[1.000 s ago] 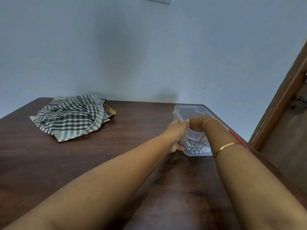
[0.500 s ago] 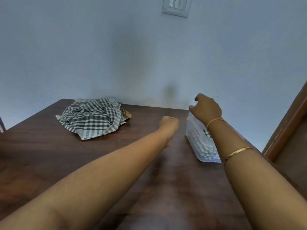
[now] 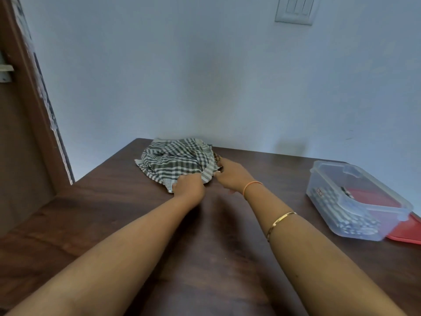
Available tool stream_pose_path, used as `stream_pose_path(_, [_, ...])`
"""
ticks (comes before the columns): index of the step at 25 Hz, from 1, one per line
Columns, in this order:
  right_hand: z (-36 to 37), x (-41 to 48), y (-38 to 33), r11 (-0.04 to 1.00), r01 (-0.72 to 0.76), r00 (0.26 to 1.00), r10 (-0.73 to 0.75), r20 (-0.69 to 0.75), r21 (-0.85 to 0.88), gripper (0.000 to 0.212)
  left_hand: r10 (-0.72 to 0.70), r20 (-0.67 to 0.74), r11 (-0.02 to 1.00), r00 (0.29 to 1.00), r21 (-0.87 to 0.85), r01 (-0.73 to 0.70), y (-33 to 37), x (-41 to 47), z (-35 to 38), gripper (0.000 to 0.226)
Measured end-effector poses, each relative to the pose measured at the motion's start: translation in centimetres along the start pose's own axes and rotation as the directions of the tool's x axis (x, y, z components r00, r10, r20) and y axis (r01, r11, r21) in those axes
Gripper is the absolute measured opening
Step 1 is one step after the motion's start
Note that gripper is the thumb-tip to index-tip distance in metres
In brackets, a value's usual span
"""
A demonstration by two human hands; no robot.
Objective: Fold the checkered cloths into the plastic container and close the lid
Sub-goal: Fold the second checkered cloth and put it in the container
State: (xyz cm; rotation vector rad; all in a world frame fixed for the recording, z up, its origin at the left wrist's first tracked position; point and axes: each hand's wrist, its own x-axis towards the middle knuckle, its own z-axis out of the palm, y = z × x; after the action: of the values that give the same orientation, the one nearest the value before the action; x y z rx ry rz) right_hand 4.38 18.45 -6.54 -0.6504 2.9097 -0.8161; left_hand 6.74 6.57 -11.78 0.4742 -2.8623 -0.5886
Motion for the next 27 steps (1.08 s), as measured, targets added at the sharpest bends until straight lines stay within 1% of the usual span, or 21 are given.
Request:
stream_pose_path(1, [0.5,0.2,-0.3,1.000,0.000,1.000,0.000,0.018,0.018,0.037,0.043,-0.024,0.999,0.999,-0.013,-0.043,-0.5,0.2,0.1,0.028])
stream_pose_path(3, [1.1,0.7,-0.8,0.997,-0.021,0.998,0.016,0.063,0.080,0.040,0.151,-0.110,0.981,0.982,-0.101,-0.163,-0.9,0.1,0.0,0.023])
stream_pose_path(5, [1.4,1.1,-1.1,0.990,-0.045,0.990,0.027,0.141,0.130,0.042,0.195,-0.191,0.946,0.962,-0.222,-0.236,-0.8,0.0,-0.6,0.019])
stream_pose_path(6, [1.4,1.3,-1.2,0.992,-0.040,0.984,0.019,0.175,0.116,0.042,0.183,-0.207,0.930,0.961,-0.280,-0.237,-0.7,0.0,-0.8,0.018])
stream_pose_path(8, [1.6,1.8,-1.2,0.999,0.040,0.980,-0.039,0.195,-0.002,0.033,0.158,-0.210,0.917,0.965,-0.330,-0.222,-0.7,0.1,-1.0,0.015])
stream_pose_path(10, [2.0,2.0,-1.2,0.985,0.117,0.975,-0.089,0.204,-0.130,0.030,0.173,-0.204,0.939,0.964,-0.260,-0.223,-0.9,0.3,-0.8,0.010])
stream_pose_path(12, [2.3,2.4,-1.1,0.971,0.136,0.966,-0.086,0.242,-0.196,0.039,0.179,-0.164,0.964,0.970,-0.168,-0.206,-1.3,0.4,-0.3,0.016])
stream_pose_path(15, [2.6,2.8,-0.6,0.963,0.150,0.954,-0.082,0.288,-0.225,0.053,0.154,-0.070,0.982,0.986,-0.102,-0.160,-1.6,0.4,0.4,0.022])
stream_pose_path(17, [2.7,2.9,-0.3,0.963,0.137,0.955,-0.066,0.290,-0.231,0.057,0.122,-0.069,0.989,0.990,-0.073,-0.127,-1.6,0.2,0.6,0.021])
stream_pose_path(20, [2.9,2.7,0.0,0.956,0.132,0.967,-0.066,0.247,-0.262,0.050,0.103,-0.106,0.990,0.989,-0.084,-0.112,-1.4,-0.2,0.6,0.020])
stream_pose_path(22, [3.1,2.5,0.2,0.956,0.143,0.977,-0.096,0.189,-0.256,0.036,0.144,-0.180,0.975,0.973,-0.145,-0.171,-1.1,-0.7,0.3,0.014])
stream_pose_path(23, [3.1,2.5,0.3,0.958,0.145,0.984,-0.114,0.138,-0.249,0.027,0.165,-0.231,0.960,0.959,-0.185,-0.210,-0.9,-1.0,0.0,0.012])
stream_pose_path(25, [2.6,2.2,0.5,0.961,0.133,0.990,-0.141,-0.014,-0.243,0.012,0.178,-0.338,0.927,0.924,-0.258,-0.273,-0.3,-1.3,-1.1,0.014])
stream_pose_path(27, [1.8,1.8,0.7,0.953,0.119,0.970,-0.171,-0.171,-0.277,0.015,0.157,-0.432,0.902,0.888,-0.304,-0.307,-0.1,-1.4,-2.5,0.018])
